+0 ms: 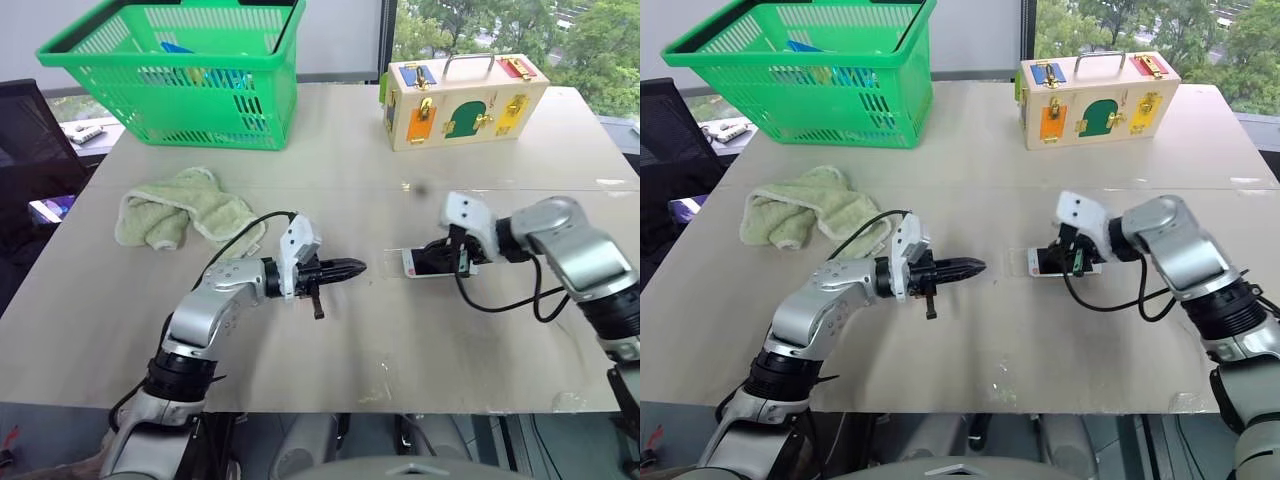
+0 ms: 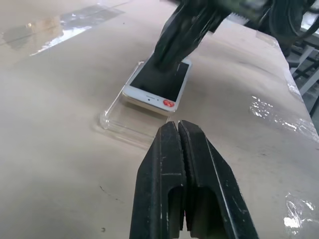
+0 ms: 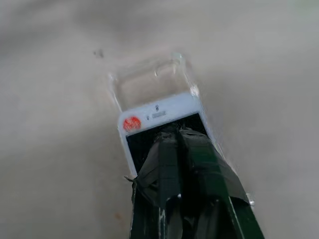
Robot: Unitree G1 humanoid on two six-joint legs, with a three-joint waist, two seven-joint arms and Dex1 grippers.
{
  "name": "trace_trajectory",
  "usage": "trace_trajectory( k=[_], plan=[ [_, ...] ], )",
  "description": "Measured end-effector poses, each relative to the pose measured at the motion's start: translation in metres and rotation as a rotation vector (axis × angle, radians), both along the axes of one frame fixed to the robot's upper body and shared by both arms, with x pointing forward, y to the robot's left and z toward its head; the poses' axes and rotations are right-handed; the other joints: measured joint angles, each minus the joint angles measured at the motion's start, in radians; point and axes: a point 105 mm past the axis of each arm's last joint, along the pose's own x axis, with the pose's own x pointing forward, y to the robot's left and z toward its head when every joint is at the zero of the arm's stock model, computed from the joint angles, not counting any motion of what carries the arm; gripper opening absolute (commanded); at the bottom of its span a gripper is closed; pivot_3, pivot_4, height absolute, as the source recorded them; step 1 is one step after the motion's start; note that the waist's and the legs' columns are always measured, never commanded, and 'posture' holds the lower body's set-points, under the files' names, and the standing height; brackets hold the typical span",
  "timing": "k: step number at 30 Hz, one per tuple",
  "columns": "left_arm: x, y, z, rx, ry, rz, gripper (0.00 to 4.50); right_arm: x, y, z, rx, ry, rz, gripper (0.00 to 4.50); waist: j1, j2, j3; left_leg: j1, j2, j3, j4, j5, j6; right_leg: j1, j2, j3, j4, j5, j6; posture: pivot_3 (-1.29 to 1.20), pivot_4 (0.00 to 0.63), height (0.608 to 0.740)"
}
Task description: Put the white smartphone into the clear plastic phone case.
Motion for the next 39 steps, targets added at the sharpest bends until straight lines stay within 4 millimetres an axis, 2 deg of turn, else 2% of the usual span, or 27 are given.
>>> trace_trajectory(
  k=[11,16,19,20,23,26,33,39],
  plan=[
    [0.001,0.007,-0.004,0.016,-0.004,0.054,0.04,0.022,0.013,-0.007,-0.116,-0.111,0.07,0.0,0.003,-0.003,-0.004,0.003,0.0,0.0,0.0,-0.002,-0.002,0.004,0.0,0.0,-0.001,0.0,0.0,0.0,0.15,0.74],
    [0.001,0.008,-0.003,0.016,-0.013,0.077,0.04,0.023,0.015,-0.005,0.009,-0.064,0.01,0.0,0.004,-0.004,-0.005,0.003,0.0,-0.001,0.0,-0.004,0.001,0.004,0.0,0.0,-0.001,0.0,0.0,0.0,0.15,0.74],
    [0.0,0.009,-0.002,0.012,-0.016,0.087,0.04,0.014,0.016,0.011,0.118,-0.018,0.004,0.0,0.003,-0.003,-0.004,0.0,0.0,0.0,0.0,0.0,-0.001,0.0,0.0,0.0,0.0,0.0,0.0,0.0,0.15,0.74],
    [0.0,0.009,-0.002,0.01,-0.015,0.087,0.04,0.008,0.016,0.028,0.154,-0.035,0.021,0.0,0.002,-0.003,-0.004,0.0,0.0,0.0,0.0,0.0,0.0,0.0,0.0,0.0,0.0,0.0,0.0,0.0,0.15,0.74],
    [0.0,0.009,-0.001,0.006,-0.014,0.088,0.04,0.0,0.011,0.049,0.197,-0.061,0.025,0.0,0.003,-0.002,-0.004,0.0,0.0,0.0,-0.001,0.0,0.0,0.0,0.0,0.0,-0.001,0.0,0.0,0.0,0.15,0.74],
    [0.0,0.009,-0.001,0.001,-0.014,0.088,0.04,-0.013,0.006,0.057,0.211,-0.052,0.036,0.0,0.004,-0.002,-0.004,0.0,0.0,-0.001,-0.001,-0.004,0.003,0.0,0.0,0.0,-0.001,0.0,0.0,0.0,0.15,0.74],
    [0.0,0.008,0.0,-0.003,-0.014,0.084,0.04,-0.049,-0.016,0.018,0.075,0.125,0.059,0.0,0.005,-0.002,-0.004,0.0,0.0,0.0,-0.001,-0.004,0.003,0.0,-0.001,0.0,-0.001,0.0,0.0,0.0,0.15,0.74],
    [0.0,0.008,0.0,-0.003,-0.015,0.084,0.04,-0.049,-0.023,-0.002,0.007,0.154,0.043,0.0,0.003,-0.002,-0.004,0.0,0.0,0.0,-0.001,-0.004,0.003,0.0,-0.001,0.0,-0.001,0.0,0.0,0.0,0.15,0.74]
  ],
)
